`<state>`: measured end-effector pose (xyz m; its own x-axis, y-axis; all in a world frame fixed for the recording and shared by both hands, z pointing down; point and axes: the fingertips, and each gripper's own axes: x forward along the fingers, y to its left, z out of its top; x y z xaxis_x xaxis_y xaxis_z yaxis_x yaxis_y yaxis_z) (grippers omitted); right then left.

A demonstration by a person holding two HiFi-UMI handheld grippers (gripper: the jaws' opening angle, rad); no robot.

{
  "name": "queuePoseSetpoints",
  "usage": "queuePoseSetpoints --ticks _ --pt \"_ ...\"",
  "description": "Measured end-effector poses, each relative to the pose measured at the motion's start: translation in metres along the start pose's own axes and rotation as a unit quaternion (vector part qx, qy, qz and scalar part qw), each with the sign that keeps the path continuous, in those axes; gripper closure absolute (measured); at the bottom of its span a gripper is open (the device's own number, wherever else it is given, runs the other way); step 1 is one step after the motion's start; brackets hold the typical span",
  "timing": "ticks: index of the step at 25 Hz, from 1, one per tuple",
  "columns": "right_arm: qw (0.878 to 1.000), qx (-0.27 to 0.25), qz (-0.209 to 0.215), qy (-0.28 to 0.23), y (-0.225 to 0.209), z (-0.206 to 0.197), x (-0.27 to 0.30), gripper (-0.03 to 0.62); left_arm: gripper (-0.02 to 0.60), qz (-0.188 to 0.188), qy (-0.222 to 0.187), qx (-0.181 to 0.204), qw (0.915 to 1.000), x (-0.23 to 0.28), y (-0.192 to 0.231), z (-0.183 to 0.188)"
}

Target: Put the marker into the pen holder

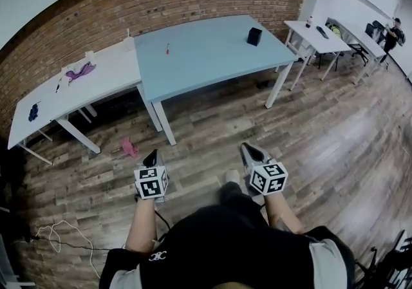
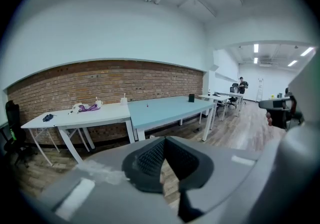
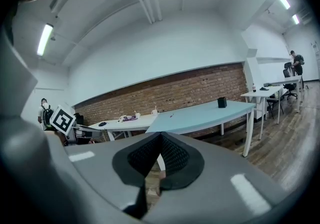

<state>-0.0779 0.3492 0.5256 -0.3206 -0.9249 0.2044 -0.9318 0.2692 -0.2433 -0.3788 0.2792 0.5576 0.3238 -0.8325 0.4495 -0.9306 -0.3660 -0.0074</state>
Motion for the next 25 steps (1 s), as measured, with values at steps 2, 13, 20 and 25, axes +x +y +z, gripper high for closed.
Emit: queuePoseSetpoints --ticks 2,13,20,25 --pt "1.000 0.005 0.003 0.002 -0.019 0.007 0.020 0.589 0.574 0.007 0.000 -0.006 1.0000 0.017 0.002 0.010" --pt "1.000 -0.007 0.016 0.018 -0.103 0.046 0.110 0.589 0.574 0.013 0.034 -0.022 0.9991 0.130 -0.016 0.045" --pt "0.999 -0.003 0.032 0.034 -0.166 0.082 0.163 0.589 0.574 0.008 0.053 -0.028 0.9982 0.211 -0.045 0.092" --pt "0.999 0.009 0.035 0.032 -0.221 0.109 0.194 0.589 0.574 0.009 0.045 0.007 0.9989 0.262 -0.068 0.141"
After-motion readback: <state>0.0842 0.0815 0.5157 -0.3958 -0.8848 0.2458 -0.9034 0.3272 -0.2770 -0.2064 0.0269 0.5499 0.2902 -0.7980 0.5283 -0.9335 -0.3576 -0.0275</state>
